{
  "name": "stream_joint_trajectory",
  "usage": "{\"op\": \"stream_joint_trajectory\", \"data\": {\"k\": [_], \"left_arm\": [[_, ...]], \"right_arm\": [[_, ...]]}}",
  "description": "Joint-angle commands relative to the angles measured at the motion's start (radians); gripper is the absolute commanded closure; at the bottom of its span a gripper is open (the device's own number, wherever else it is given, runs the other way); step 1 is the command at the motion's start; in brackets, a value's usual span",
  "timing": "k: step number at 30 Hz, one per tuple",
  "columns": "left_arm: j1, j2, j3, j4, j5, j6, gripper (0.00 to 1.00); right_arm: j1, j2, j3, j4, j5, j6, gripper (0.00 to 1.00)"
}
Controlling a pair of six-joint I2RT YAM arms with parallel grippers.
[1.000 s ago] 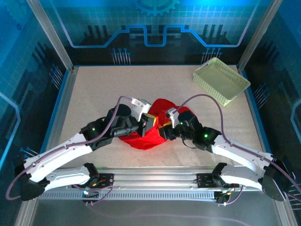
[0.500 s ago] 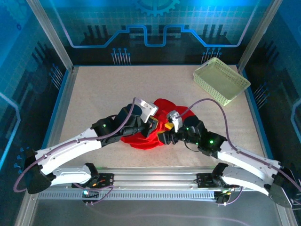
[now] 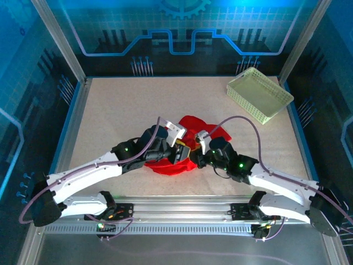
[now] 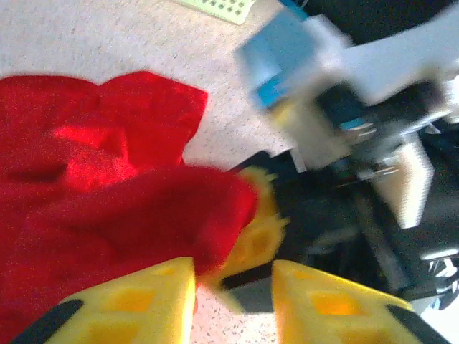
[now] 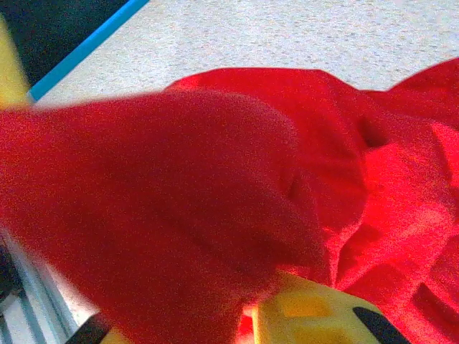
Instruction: Fold the inside-out t-shirt
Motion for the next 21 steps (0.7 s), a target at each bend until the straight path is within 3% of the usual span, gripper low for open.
{"op": "stream_joint_trajectory", "data": {"k": [1, 4, 6, 9, 14, 21], "left_arm": [[0.056, -0.063, -0.083, 0.068, -0.038, -0.144, 0.57], [0.098, -0.062, -0.127, 0.052, -0.082, -0.257, 0.46], [0.125, -0.024, -0.128, 0.010, -0.093, -0.323, 0.42], [0.150, 0.062, -0.120, -0.029, -0.081, -0.390, 0.42], [0.149, 0.169, -0.088, -0.004, 0.000, -0.442, 0.42], [0.105, 0.263, -0.043, -0.003, 0.019, -0.480, 0.45]], "right_arm": [[0.021, -0.067, -0.092, -0.087, 0.065, 0.080, 0.80], [0.045, -0.102, -0.154, -0.118, 0.076, 0.139, 0.79], [0.061, -0.108, -0.177, -0.121, 0.083, 0.166, 0.73], [0.093, -0.104, -0.182, -0.142, 0.120, 0.194, 0.53], [0.117, -0.125, -0.113, -0.303, 0.196, 0.180, 0.33], [0.109, -0.179, 0.051, -0.515, 0.244, 0.106, 0.26]]}}
